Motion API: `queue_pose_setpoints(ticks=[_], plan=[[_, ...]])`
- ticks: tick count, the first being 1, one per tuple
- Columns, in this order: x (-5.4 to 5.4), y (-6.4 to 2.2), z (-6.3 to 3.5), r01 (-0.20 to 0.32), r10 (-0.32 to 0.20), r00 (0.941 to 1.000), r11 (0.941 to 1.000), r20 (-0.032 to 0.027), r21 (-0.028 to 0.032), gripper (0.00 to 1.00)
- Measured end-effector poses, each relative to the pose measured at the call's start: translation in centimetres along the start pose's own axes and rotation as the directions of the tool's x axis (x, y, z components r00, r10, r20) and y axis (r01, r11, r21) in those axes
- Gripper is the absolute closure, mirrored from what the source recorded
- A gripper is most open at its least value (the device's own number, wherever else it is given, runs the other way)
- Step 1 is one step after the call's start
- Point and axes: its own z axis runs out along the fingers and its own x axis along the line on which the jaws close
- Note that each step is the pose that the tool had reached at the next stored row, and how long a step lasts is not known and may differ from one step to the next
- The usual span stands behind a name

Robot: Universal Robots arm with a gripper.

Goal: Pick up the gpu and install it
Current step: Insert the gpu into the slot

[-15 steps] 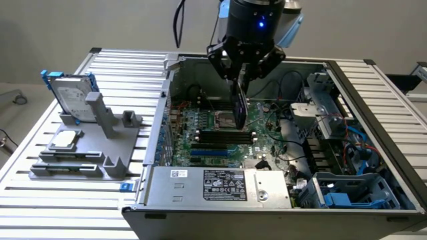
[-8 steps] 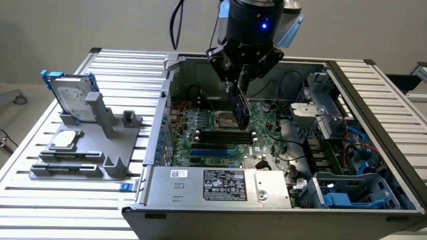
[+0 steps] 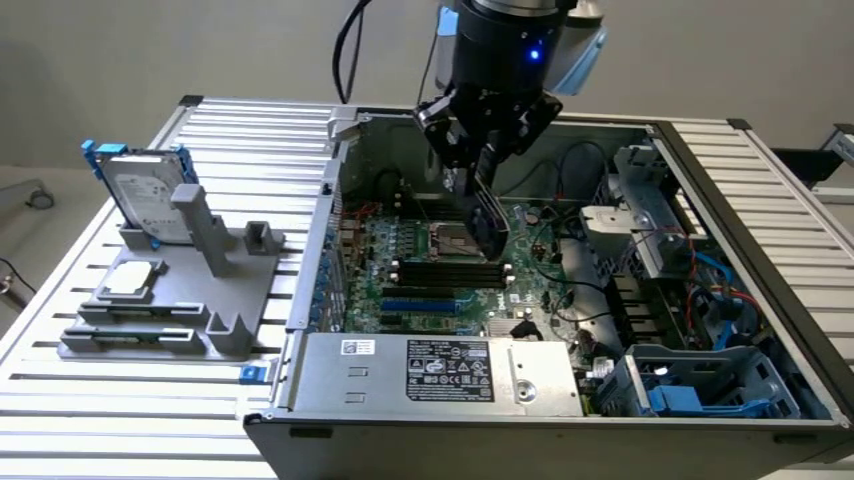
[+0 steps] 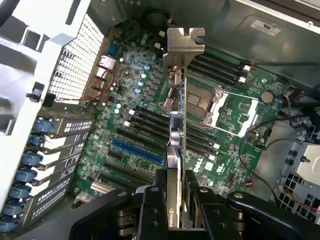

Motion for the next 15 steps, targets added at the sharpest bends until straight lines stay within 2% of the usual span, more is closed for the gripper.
queue_pose_setpoints(ticks=[4, 8, 12, 15], plan=[[0.00, -0.01, 0.14, 0.072, -0.072, 0.9974, 0.9974, -0.0044, 0.0007, 0.73], [0.00, -0.02, 0.28, 0.144, -0.144, 0.9895, 0.9895, -0.0089, 0.0012, 0.73], [-0.01, -0.03, 0.41, 0.215, -0.215, 0.9765, 0.9765, -0.0135, 0.0014, 0.73], [-0.01, -0.03, 0.51, 0.269, -0.269, 0.9631, 0.9632, -0.0170, 0.0013, 0.73]])
